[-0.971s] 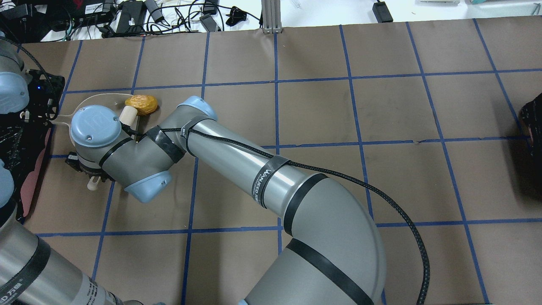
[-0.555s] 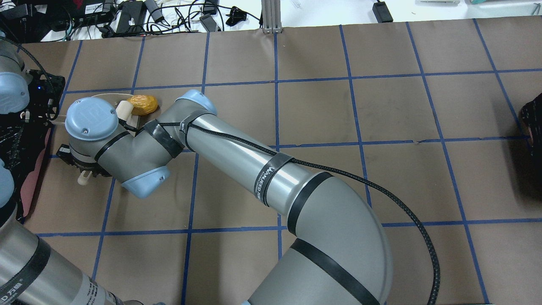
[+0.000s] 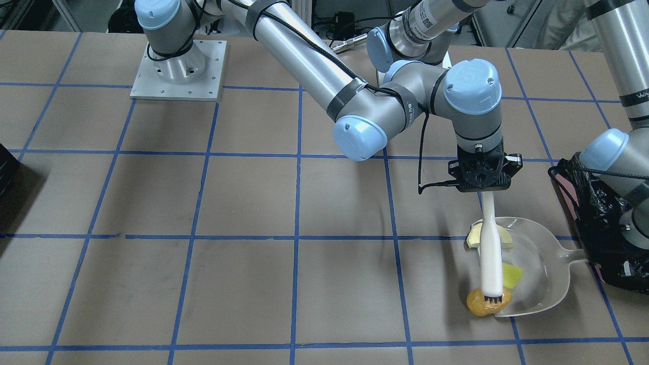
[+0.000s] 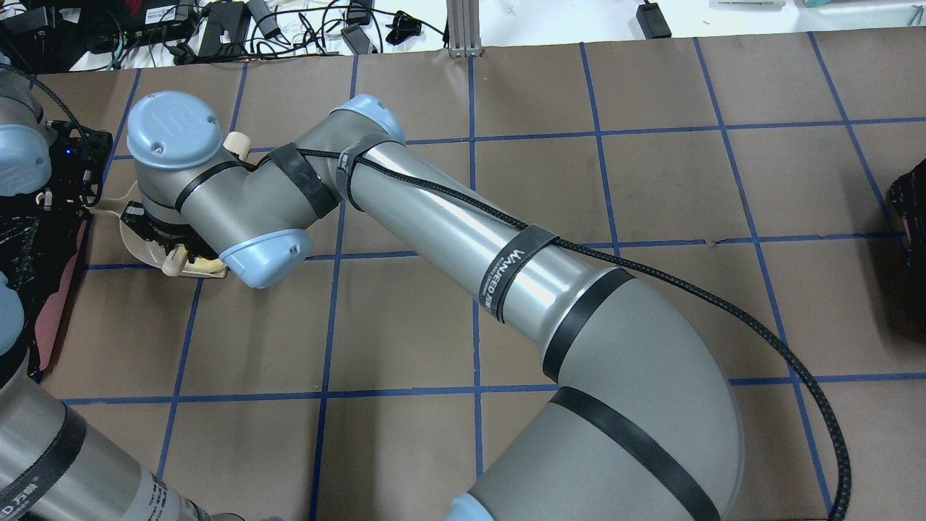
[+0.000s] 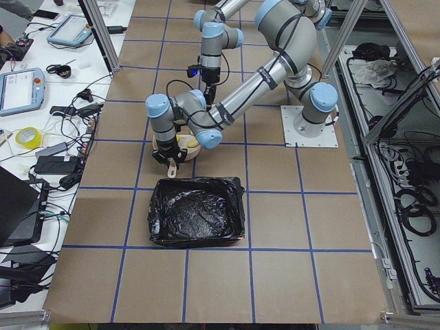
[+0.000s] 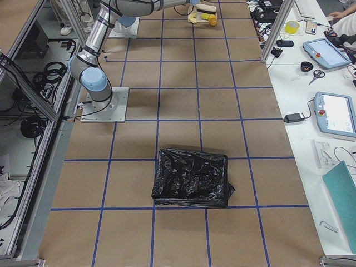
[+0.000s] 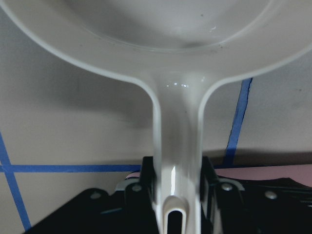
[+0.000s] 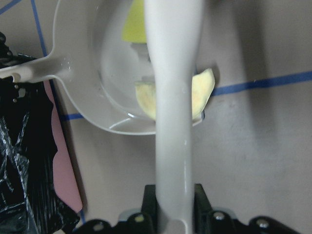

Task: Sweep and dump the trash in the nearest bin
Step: 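Sweep the banana peel and sponge into the dustpan with the right gripper's brush, then sweep the brown potato piece into the dustpan with the brush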

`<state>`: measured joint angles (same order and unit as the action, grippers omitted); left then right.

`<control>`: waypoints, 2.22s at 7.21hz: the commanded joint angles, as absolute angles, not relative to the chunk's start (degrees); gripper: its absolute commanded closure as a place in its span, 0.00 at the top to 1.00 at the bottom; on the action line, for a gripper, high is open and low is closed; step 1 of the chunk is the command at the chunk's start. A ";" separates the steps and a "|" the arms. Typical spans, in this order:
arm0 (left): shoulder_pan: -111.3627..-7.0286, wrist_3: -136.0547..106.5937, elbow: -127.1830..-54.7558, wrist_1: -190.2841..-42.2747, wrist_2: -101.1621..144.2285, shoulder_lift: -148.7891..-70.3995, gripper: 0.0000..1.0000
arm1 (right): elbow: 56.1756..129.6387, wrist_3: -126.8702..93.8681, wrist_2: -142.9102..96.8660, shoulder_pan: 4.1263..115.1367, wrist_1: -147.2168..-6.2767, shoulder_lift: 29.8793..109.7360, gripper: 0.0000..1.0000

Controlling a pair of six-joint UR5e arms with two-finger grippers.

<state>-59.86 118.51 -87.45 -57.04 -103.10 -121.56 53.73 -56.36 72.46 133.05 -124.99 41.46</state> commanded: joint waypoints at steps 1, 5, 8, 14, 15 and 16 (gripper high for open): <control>-59.85 118.48 -87.45 -57.04 -103.10 -121.64 0.00 | 53.88 -44.36 77.67 129.74 -121.84 41.22 0.00; -59.85 118.48 -87.45 -57.04 -103.10 -121.64 0.00 | 53.09 -39.72 81.39 129.73 -119.62 36.04 0.00; -59.85 118.48 -87.45 -57.04 -103.10 -121.64 0.00 | 52.82 -44.19 80.95 133.05 -122.15 35.25 0.00; -59.85 118.48 -87.45 -57.04 -103.18 -121.64 0.00 | 50.63 -53.34 78.85 138.34 -133.27 31.75 0.00; -59.85 118.48 -87.45 -57.04 -103.18 -121.64 0.00 | 50.02 -54.83 78.84 138.77 -133.59 31.90 0.00; -59.85 118.56 -87.45 -57.04 -103.10 -121.64 0.00 | 49.84 -55.71 78.75 138.95 -133.59 31.73 0.00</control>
